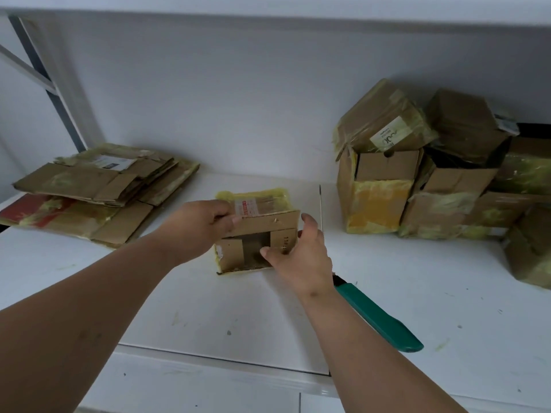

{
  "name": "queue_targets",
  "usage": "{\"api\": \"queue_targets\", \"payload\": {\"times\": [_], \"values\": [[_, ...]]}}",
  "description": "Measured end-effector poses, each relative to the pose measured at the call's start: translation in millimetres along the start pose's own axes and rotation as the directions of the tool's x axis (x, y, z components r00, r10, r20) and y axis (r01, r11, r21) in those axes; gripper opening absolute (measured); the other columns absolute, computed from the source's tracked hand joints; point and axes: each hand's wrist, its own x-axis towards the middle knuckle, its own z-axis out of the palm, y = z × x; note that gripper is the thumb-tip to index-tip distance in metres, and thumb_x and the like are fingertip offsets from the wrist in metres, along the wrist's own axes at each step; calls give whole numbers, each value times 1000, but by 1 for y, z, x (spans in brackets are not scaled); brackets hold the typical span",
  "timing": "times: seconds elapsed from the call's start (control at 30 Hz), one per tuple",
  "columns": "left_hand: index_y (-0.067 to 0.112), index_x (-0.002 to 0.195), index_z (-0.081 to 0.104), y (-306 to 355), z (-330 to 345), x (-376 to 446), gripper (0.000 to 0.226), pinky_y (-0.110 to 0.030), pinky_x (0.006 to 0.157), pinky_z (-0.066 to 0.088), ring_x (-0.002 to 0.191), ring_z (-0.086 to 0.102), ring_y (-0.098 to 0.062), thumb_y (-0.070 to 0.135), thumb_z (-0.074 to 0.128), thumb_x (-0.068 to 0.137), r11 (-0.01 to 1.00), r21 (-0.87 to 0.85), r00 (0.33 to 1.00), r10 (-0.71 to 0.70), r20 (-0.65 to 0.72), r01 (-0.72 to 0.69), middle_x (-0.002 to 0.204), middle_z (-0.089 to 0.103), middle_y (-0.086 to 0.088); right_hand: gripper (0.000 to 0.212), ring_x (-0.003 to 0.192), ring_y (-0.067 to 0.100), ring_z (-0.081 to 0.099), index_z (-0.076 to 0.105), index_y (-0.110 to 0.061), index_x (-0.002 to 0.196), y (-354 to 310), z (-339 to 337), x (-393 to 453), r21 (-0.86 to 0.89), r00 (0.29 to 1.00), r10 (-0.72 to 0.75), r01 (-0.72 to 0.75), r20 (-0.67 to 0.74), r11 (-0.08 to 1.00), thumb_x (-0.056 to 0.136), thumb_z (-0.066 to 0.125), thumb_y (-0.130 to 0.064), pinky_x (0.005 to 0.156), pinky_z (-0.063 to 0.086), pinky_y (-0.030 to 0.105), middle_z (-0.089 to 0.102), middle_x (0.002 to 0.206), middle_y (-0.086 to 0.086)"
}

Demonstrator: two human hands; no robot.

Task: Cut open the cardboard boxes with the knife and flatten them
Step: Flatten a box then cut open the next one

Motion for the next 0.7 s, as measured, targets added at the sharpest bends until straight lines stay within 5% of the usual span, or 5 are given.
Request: {"api": "queue_targets", "payload": {"times": [0.1, 0.23, 0.4, 0.53, 0.7], "values": [[34, 79, 60, 2, 1, 2, 17, -32, 71, 48, 79, 57, -13, 39, 57, 95, 1000, 1, 1000, 4, -10, -4, 87, 58, 9, 97, 121, 24, 51, 20, -24, 144, -9, 6, 3, -79, 998, -18, 13, -60, 997, 72, 78, -55, 102, 43, 45, 48, 134, 1], [19, 84, 66, 2, -1, 2, 25, -37, 72, 48, 79, 58, -19, 39, 57, 96, 1000, 9, 1000, -10, -26, 10, 86, 60, 1, 76, 111, 28, 58, 23, -20, 140, -12, 7, 3, -139, 995, -41, 27, -95, 990, 84, 69, -41, 95, 44, 42, 52, 132, 2], [19, 88, 65, -2, -2, -2, 26, -36, 66, 48, 73, 58, -20, 38, 51, 99, 999, 27, 998, -33, -53, 34, 79, 62, -3, 51, 93, 15, 62, 37, -25, 144, 3, -7, -1, 182, 1000, 3, -5, 11, 983, 96, 51, -15, 79, 50, 29, 58, 114, -7], [17, 90, 68, -10, 6, -5, 26, -38, 70, 49, 77, 58, -18, 38, 53, 97, 998, 53, 988, -9, -152, 17, 82, 62, 0, 38, 114, 13, 57, 51, -31, 138, 11, -9, -2, 313, 998, 13, -31, 61, 949, 101, 49, -24, 101, 47, 32, 61, 121, -11], [18, 96, 67, -17, 19, -14, 28, -37, 75, 53, 89, 60, -18, 44, 65, 87, 998, 18, 967, 58, -248, -56, 99, 62, 3, 38, 112, 16, 59, 50, -39, 141, 6, -13, 0, 272, 998, -28, 12, 57, 962, 105, 40, -30, 101, 47, 33, 63, 124, -5]]}}
